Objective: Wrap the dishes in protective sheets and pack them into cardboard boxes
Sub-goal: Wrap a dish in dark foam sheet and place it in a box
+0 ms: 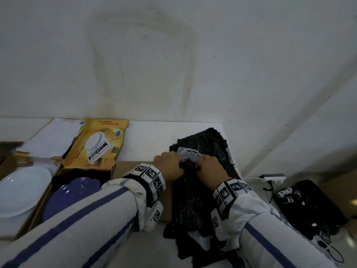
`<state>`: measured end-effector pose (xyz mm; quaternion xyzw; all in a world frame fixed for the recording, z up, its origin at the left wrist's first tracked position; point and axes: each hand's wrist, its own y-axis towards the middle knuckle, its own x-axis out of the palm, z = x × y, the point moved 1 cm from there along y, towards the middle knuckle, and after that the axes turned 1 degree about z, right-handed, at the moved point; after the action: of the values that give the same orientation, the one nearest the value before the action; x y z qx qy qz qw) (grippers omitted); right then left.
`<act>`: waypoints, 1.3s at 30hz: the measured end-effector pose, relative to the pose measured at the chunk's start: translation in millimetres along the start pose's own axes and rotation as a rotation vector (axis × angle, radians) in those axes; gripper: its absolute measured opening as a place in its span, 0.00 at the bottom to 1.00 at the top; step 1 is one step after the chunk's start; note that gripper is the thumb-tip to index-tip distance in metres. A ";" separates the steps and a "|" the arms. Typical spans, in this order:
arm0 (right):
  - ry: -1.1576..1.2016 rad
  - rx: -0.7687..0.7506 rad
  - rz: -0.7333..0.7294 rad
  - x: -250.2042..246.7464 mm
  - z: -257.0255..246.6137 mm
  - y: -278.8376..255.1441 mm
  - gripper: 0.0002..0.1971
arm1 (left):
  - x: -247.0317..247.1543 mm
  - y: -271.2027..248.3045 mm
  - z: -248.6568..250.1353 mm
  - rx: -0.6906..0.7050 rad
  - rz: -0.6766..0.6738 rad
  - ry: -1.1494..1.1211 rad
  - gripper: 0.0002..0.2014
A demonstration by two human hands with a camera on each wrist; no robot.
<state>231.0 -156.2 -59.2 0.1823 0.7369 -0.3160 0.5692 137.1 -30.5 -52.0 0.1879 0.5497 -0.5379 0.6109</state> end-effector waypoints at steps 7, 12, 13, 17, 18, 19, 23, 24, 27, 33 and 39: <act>0.336 0.014 0.035 -31.8 0.6 2.7 0.10 | -4.9 -8.2 -2.0 0.009 0.008 -0.193 0.23; 0.543 -0.010 0.101 -54.0 -16.5 5.1 0.12 | -20.6 -28.7 -7.9 0.048 0.067 -0.660 0.14; 0.596 -0.004 0.127 -55.9 -20.5 5.5 0.12 | -25.8 -34.8 -10.2 0.045 0.091 -0.754 0.14; 0.890 0.061 0.033 -65.9 -42.2 1.8 0.33 | -45.6 -58.5 -34.0 -0.035 0.183 -1.044 0.12; 0.966 0.087 -0.021 -67.4 -50.5 0.4 0.35 | -50.7 -66.2 -41.7 -0.050 0.205 -1.086 0.12; 1.038 0.101 -0.065 -67.4 -59.6 -0.2 0.36 | -54.9 -73.7 -51.5 -0.059 0.216 -1.109 0.12; 1.190 0.041 -0.074 -61.9 -105.4 2.6 0.29 | -68.7 -107.3 -99.7 -0.081 0.235 -1.067 0.16; 1.194 -0.001 -0.069 -61.6 -120.0 2.6 0.25 | -71.3 -116.9 -114.1 -0.102 0.243 -1.032 0.15; 1.162 -0.091 -0.059 -59.3 -168.2 -0.5 0.12 | -74.1 -142.4 -159.7 -0.154 0.321 -1.014 0.14; 1.078 -0.251 -0.053 -42.2 -241.2 -8.3 0.03 | -67.9 -187.7 -233.4 -0.188 0.483 -1.057 0.12; 0.518 -0.434 -0.143 -31.6 -278.6 -18.0 0.10 | -52.3 -210.8 -278.7 -0.026 0.286 -0.553 0.14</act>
<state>27.1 21.1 18.1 0.0792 0.9179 -0.1342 0.3650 -166.3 147.8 -20.7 0.1020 0.3373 -0.4700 0.8093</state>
